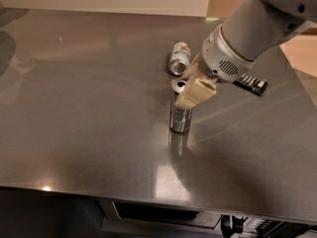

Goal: Move redbull can near rxbar chocolate

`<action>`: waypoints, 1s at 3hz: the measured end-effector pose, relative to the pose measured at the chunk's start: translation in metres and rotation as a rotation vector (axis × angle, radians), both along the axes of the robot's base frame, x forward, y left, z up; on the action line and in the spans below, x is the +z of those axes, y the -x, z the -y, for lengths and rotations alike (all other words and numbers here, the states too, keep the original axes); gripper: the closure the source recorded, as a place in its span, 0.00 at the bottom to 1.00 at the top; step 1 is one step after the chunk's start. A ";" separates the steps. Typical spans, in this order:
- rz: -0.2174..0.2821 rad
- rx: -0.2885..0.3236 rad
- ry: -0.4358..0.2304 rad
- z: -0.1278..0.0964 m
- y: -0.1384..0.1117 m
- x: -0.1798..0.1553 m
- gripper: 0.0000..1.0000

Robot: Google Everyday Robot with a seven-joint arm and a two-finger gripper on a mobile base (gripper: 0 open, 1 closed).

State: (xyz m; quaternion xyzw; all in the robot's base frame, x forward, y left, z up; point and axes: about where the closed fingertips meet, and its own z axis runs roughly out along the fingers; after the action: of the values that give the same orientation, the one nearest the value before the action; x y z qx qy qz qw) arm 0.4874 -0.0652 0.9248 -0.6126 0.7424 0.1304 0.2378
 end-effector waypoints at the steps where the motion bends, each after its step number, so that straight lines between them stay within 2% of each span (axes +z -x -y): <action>1: -0.001 -0.066 0.003 0.022 -0.015 0.007 0.87; 2: -0.025 -0.189 0.003 0.069 -0.041 0.014 1.00; 3: -0.045 -0.300 -0.004 0.120 -0.067 0.019 1.00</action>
Offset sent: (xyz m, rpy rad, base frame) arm 0.0801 -0.1414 0.0273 0.0055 0.0505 -0.3684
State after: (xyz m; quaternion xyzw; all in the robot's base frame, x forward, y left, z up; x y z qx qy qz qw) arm 0.5548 -0.1850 0.9438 -0.4913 0.8305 0.1083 0.2391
